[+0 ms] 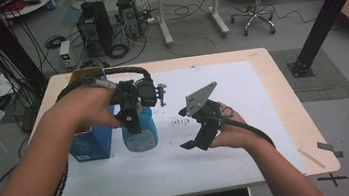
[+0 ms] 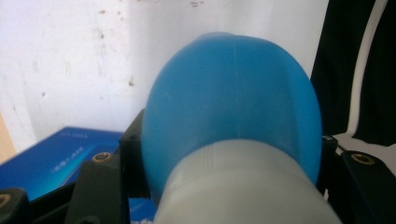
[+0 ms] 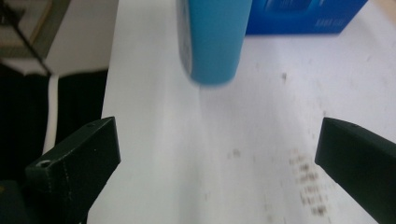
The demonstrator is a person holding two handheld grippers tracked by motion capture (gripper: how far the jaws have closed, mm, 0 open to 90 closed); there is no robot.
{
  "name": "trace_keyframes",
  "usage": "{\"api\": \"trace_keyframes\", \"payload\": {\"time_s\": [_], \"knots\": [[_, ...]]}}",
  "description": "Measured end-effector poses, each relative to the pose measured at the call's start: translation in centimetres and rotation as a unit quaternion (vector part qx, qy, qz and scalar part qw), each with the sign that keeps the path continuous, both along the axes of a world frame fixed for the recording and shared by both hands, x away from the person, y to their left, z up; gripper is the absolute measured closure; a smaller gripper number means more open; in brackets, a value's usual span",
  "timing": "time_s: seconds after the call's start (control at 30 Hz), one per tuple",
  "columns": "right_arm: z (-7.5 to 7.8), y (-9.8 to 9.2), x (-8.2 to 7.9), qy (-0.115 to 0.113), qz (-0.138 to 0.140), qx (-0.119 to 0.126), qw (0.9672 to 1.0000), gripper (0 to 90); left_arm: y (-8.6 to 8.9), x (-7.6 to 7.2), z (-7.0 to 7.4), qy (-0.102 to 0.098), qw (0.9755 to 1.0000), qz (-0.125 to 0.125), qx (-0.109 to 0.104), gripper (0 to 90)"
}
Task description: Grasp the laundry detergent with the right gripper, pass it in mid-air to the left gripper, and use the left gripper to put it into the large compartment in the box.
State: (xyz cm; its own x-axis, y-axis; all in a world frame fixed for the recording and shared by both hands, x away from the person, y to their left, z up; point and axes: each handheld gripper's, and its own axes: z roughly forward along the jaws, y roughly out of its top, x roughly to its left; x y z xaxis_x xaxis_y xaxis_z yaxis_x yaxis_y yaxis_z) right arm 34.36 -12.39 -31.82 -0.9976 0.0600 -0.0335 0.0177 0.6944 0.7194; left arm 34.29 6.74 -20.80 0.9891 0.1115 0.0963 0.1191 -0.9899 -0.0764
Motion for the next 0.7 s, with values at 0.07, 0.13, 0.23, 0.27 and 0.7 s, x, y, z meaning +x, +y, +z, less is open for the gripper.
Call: {"api": "trace_keyframes", "payload": {"time_s": [0.07, 0.13, 0.23, 0.27, 0.7], "knots": [[0.3, -0.4, 0.4, 0.009, 0.005, -0.033, 0.9994, 0.0, 0.2, 0.3, 0.8, 0.001, 0.9996, 0.028, -0.002, 38.1], [0.4, -0.8, 0.7, 0.014, 0.007, -0.068, 0.9976, 0.0, 0.3, 0.6, 1.6, 0.000, 0.9988, 0.049, -0.005, 38.1], [0.5, -1.3, 1.0, 0.023, 0.013, -0.112, 0.9934, 0.0, 0.5, 0.9, 2.7, -0.002, 0.9963, 0.085, -0.010, 38.1], [0.5, -1.5, 1.1, 0.022, 0.015, -0.124, 0.9919, 0.0, 0.5, 1.0, 3.0, -0.003, 0.9952, 0.097, -0.013, 38.1], [1.3, -3.0, 1.5, 0.034, 0.024, -0.225, 0.9734, 0.0, 2.4, 2.3, 7.3, -0.003, 0.9591, 0.282, -0.024, 38.1]]}}
